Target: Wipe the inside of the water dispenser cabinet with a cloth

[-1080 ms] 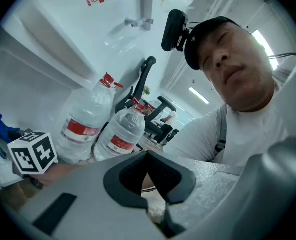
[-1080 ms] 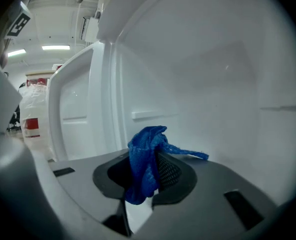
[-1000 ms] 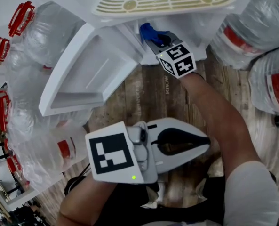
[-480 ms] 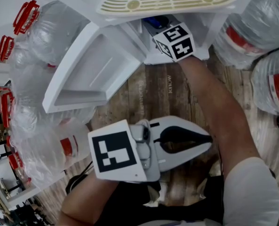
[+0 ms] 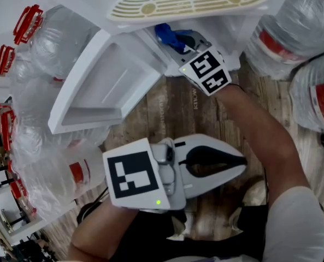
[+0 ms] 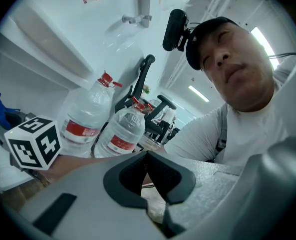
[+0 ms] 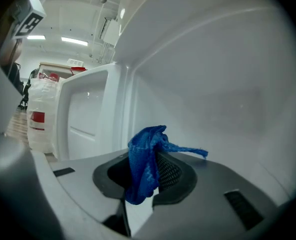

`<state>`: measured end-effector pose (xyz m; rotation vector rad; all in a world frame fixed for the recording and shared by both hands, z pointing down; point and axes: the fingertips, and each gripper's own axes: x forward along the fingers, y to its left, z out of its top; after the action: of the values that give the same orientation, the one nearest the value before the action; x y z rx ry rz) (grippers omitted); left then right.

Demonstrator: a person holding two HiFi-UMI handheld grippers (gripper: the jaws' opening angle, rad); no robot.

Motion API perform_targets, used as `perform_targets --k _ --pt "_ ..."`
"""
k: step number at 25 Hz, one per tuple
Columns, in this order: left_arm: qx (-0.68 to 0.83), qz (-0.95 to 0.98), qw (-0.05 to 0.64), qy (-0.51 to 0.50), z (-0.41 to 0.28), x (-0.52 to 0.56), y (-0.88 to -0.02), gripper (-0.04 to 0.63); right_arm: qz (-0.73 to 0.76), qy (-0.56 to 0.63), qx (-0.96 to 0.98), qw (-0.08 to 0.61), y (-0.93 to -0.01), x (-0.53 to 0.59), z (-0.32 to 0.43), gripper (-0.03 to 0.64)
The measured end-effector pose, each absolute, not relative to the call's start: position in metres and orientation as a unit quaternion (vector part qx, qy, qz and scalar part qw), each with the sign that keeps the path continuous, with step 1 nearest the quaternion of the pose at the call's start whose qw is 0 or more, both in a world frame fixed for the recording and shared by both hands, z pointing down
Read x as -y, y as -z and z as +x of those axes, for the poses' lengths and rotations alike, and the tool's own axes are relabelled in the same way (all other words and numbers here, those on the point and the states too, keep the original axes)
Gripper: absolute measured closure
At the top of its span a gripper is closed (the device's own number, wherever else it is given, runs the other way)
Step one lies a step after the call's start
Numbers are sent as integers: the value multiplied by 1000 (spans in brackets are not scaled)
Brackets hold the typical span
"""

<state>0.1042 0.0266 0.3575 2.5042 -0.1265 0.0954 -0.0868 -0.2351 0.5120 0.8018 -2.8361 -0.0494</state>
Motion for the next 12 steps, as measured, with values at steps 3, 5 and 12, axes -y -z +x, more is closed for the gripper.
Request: perform_targets --k 3,5,12 --pt "47 949 311 -36 107 -25 -358 592 263 13 960 97 -512 230 -80 534" --pt "47 949 311 -37 108 -26 -357 592 276 4 957 87 -507 239 -70 535" --pt "48 948 310 -42 111 -27 -358 592 311 -16 949 39 -468 289 -70 540"
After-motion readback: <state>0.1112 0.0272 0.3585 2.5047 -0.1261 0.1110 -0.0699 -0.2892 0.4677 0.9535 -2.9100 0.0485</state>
